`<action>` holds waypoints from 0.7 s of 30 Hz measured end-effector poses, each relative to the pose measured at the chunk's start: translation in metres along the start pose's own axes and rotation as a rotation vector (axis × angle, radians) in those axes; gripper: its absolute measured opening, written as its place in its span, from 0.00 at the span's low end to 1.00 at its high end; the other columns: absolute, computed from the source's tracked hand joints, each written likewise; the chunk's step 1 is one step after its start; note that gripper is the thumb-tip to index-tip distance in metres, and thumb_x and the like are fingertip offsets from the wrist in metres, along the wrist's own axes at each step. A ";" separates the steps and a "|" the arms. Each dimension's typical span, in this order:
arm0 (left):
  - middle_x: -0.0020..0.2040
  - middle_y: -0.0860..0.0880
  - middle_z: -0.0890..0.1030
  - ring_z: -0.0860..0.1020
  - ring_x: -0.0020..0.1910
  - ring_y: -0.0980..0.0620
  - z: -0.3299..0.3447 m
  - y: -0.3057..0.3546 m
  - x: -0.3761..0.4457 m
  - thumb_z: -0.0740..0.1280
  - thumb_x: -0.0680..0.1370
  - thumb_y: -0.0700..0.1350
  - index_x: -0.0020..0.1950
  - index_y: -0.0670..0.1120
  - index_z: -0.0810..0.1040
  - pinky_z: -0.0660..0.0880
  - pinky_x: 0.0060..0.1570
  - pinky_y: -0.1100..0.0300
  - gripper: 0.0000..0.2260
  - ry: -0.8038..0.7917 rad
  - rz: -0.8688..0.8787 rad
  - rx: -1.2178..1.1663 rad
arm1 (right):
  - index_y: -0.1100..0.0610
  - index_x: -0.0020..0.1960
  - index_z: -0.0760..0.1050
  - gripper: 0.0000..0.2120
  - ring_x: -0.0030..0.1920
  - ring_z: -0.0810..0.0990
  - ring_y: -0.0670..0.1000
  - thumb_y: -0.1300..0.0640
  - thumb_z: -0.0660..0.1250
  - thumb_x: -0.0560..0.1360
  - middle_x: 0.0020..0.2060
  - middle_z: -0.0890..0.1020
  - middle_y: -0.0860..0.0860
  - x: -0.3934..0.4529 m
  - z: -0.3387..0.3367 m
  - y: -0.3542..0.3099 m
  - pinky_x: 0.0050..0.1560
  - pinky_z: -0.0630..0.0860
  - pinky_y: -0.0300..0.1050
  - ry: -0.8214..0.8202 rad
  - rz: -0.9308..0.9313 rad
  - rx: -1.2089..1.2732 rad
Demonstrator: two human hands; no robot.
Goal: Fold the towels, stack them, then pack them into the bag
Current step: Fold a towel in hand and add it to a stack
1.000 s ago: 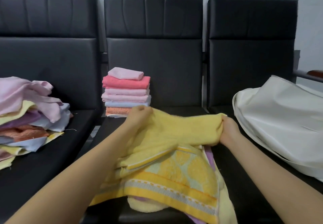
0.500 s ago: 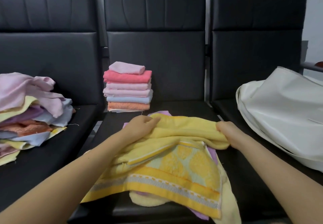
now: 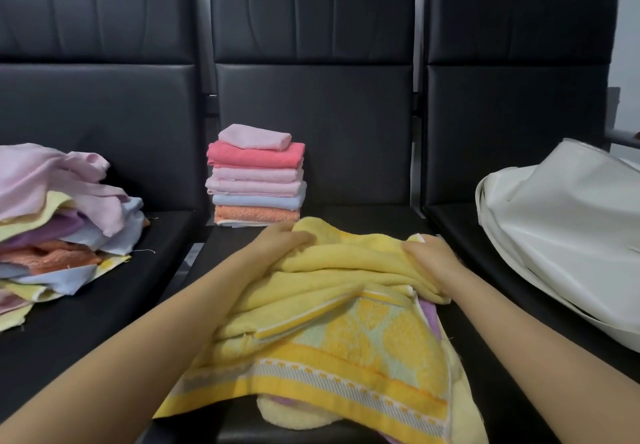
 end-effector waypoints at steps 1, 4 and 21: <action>0.48 0.49 0.80 0.78 0.48 0.50 -0.004 0.002 0.000 0.69 0.76 0.50 0.50 0.50 0.79 0.75 0.48 0.56 0.06 0.016 0.005 -0.069 | 0.70 0.61 0.72 0.17 0.37 0.68 0.49 0.58 0.61 0.79 0.39 0.73 0.60 0.001 0.000 -0.002 0.41 0.67 0.46 0.007 0.022 0.103; 0.45 0.51 0.79 0.76 0.45 0.53 -0.015 0.003 0.003 0.65 0.80 0.47 0.49 0.48 0.78 0.71 0.43 0.59 0.05 0.083 0.154 0.154 | 0.62 0.68 0.70 0.17 0.49 0.72 0.54 0.56 0.61 0.81 0.46 0.75 0.53 0.009 -0.002 -0.008 0.54 0.69 0.50 0.029 0.112 0.318; 0.44 0.50 0.77 0.75 0.42 0.52 -0.018 0.026 0.004 0.63 0.80 0.50 0.45 0.51 0.76 0.71 0.36 0.61 0.06 -0.023 0.161 -0.194 | 0.58 0.49 0.73 0.07 0.44 0.77 0.54 0.55 0.60 0.81 0.43 0.77 0.54 0.021 -0.002 -0.008 0.55 0.74 0.52 0.031 0.310 0.718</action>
Point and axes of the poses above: each hand's wrist, its own x-axis towards the middle knuckle, its own z-axis out of the palm, y = z × x, the point moved 1 cm from there along x, towards the middle knuckle
